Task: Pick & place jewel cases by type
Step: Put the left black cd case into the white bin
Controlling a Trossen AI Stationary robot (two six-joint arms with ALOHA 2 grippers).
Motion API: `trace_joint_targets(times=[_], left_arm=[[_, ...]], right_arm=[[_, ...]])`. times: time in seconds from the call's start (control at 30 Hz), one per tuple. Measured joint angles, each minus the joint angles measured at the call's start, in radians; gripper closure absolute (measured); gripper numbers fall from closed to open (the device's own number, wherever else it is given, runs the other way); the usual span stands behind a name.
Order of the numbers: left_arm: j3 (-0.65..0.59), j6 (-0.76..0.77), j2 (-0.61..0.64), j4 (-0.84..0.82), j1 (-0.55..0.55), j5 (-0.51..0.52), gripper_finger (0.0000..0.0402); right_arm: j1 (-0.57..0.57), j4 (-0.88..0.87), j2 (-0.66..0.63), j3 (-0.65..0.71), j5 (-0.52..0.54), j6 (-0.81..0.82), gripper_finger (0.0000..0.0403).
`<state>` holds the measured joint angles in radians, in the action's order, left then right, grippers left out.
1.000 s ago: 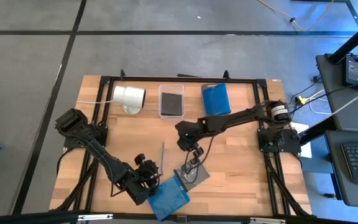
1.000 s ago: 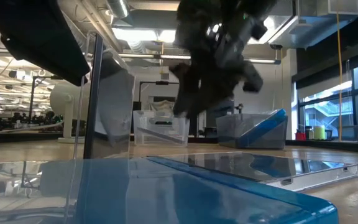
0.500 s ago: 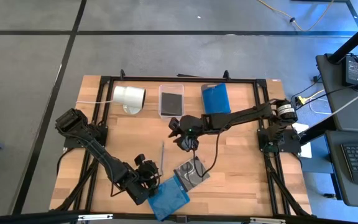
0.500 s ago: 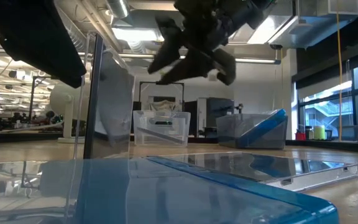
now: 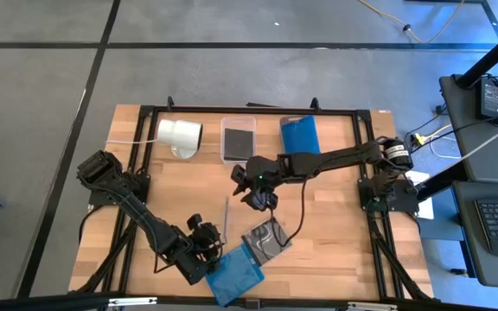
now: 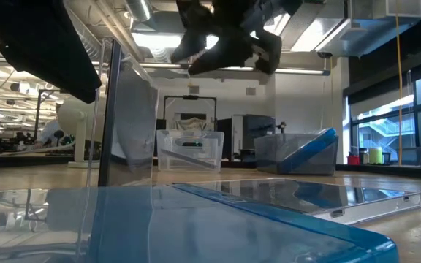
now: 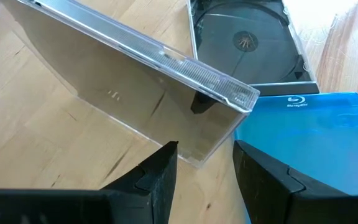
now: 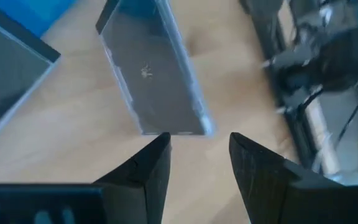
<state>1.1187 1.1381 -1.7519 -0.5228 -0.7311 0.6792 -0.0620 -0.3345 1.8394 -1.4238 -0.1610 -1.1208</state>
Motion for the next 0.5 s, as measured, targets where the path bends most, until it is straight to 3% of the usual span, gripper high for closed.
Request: trace_joint_targets(times=[0.2, 0.5], left_arm=[[0.000, 0.000, 0.000, 0.000, 0.000, 0.000, 0.0249], [0.000, 0.000, 0.000, 0.000, 0.000, 0.000, 0.0249]], right_arm=[[0.000, -0.002, -0.001, -0.005, -0.144, -0.067, 0.0235], [0.003, 0.092, 0.024, -0.005, -0.241, -0.036, 0.0235]])
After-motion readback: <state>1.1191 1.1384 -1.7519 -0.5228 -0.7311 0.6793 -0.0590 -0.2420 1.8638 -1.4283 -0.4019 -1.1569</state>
